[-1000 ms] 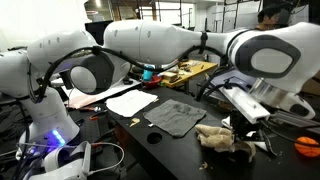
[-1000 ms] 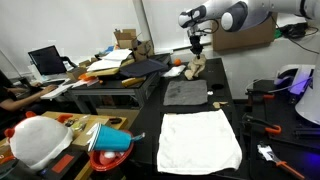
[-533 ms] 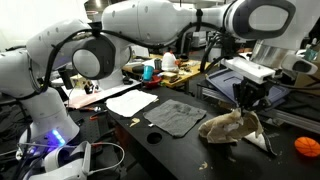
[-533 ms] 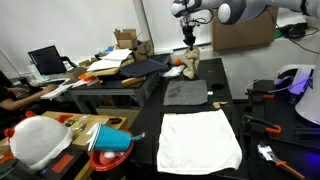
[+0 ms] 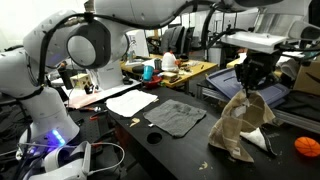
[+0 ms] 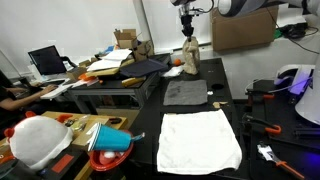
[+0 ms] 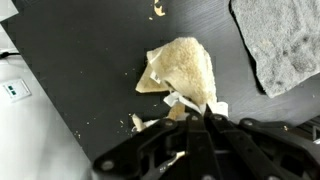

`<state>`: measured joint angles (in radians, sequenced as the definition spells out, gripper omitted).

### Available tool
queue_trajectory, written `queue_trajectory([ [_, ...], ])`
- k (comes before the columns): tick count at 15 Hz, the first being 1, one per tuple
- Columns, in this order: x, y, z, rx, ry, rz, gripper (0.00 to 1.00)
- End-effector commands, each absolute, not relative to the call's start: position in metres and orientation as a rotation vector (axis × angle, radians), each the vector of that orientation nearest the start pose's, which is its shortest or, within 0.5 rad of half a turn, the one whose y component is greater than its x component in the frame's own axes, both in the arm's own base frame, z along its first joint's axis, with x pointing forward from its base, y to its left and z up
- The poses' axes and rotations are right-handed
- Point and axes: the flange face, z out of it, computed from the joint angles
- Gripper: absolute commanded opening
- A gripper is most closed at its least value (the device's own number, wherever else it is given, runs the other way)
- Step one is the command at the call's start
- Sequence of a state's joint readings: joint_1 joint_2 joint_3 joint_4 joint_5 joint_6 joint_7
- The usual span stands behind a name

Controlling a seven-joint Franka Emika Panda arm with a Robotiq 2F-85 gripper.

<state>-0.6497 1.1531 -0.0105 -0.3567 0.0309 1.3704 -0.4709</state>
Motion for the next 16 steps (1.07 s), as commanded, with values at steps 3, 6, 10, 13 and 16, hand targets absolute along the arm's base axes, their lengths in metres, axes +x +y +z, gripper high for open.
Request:
queue_trajectory([
  [3, 0.601, -0.452, 0.427, -2.995, 0.056, 0.197, 0.01],
  [6, 0.594, -0.444, 0.451, -2.973, -0.046, 0.206, 0.01],
  [10, 0.587, -0.431, 0.48, -2.952, -0.137, 0.21, 0.01],
  [13, 0.583, -0.428, 0.486, -2.943, -0.152, 0.223, 0.01],
  [16, 0.581, -0.43, 0.47, -2.911, -0.149, 0.281, 0.01],
])
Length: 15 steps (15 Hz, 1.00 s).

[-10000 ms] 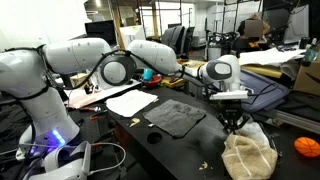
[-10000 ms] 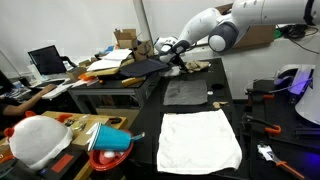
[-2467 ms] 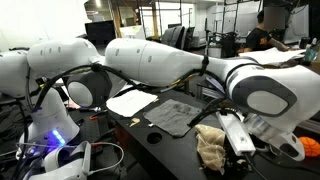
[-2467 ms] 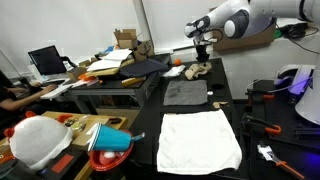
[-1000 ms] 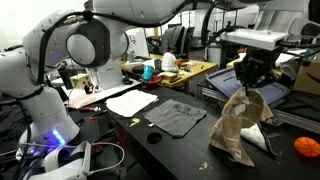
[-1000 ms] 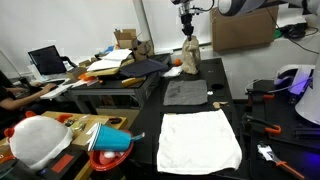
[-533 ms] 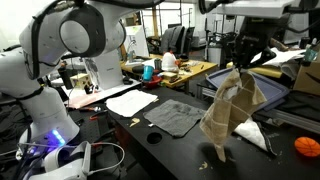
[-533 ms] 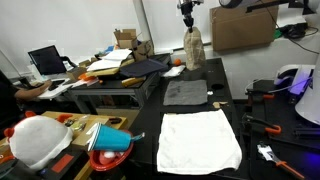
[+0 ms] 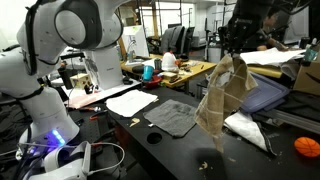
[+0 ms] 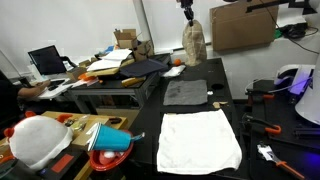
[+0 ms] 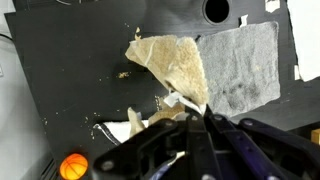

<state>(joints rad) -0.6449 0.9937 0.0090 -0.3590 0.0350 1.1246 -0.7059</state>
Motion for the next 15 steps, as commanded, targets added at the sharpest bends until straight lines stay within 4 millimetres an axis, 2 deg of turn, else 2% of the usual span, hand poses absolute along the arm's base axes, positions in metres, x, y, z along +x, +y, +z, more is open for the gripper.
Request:
queue_trajectory([
  [1, 0.581, -0.431, 0.461, -2.891, -0.16, 0.298, 0.01],
  [4, 0.578, -0.436, 0.425, -2.814, -0.198, 0.345, 0.01],
  [7, 0.574, -0.45, 0.378, -2.73, -0.208, 0.349, 0.01],
  [10, 0.564, -0.472, 0.338, -2.722, -0.097, 0.363, 0.01],
  [13, 0.557, -0.495, 0.317, -2.781, 0.013, 0.369, 0.01],
  [15, 0.559, -0.51, 0.315, -2.868, 0.114, 0.333, 0.01],
])
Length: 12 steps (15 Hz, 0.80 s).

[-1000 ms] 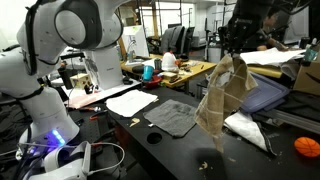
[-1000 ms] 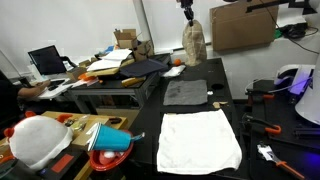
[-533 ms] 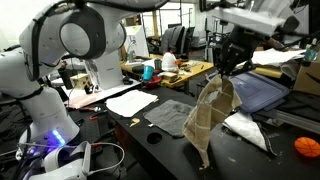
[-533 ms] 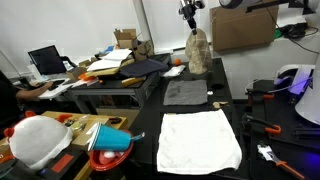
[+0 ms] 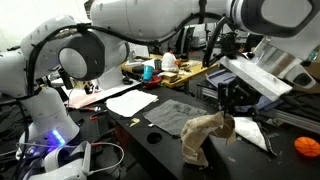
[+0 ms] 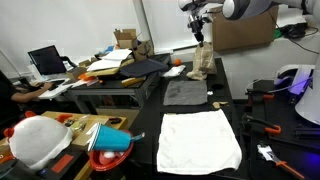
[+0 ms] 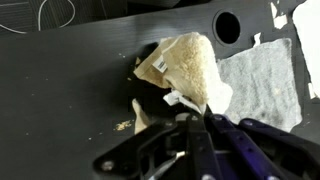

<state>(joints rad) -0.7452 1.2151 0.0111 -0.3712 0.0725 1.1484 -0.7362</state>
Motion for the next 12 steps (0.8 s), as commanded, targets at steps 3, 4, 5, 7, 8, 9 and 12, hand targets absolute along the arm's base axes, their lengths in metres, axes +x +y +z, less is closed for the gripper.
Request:
queue_trajectory([
  [3, 0.572, -0.52, 0.321, -2.992, 0.238, 0.25, 0.01],
  [4, 0.578, -0.522, 0.322, -3.031, 0.28, 0.221, 0.01],
  [5, 0.585, -0.521, 0.324, -3.072, 0.318, 0.19, 0.29],
  [7, 0.6, -0.52, 0.326, -3.153, 0.39, 0.129, 0.37],
  [8, 0.607, -0.518, 0.328, -3.196, 0.429, 0.104, 0.45],
  [9, 0.614, -0.515, 0.329, -3.237, 0.467, 0.082, 0.52],
  [12, 0.632, -0.505, 0.331, -3.358, 0.549, 0.088, 0.74],
])
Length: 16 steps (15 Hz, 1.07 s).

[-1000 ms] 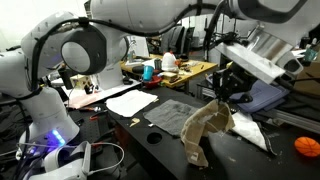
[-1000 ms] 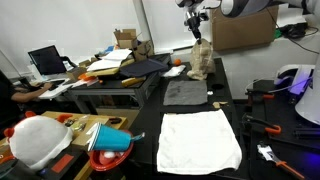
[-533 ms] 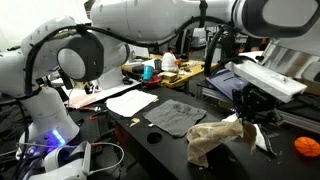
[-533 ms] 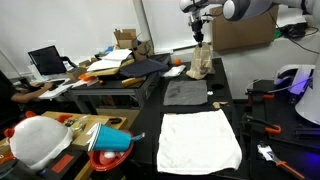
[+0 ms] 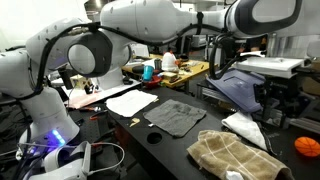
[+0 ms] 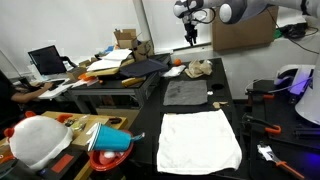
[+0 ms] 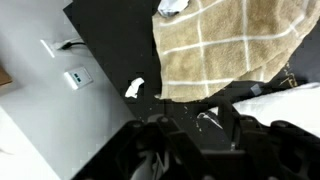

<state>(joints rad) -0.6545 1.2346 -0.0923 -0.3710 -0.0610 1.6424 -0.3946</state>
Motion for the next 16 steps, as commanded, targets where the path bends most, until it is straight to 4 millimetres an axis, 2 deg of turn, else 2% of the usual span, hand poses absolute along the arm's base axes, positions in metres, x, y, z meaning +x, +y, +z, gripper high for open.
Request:
queue_trajectory([
  [1, 0.634, -0.5, 0.328, -3.366, 0.537, 0.116, 0.82],
  [4, 0.642, -0.478, 0.315, -3.325, 0.35, 0.22, 1.0],
  [10, 0.664, -0.424, 0.272, -3.164, -0.123, 0.319, 1.0],
  [13, 0.675, -0.391, 0.25, -3.07, -0.238, 0.363, 1.0],
  [16, 0.685, -0.358, 0.227, -3.006, -0.265, 0.416, 1.0],
])
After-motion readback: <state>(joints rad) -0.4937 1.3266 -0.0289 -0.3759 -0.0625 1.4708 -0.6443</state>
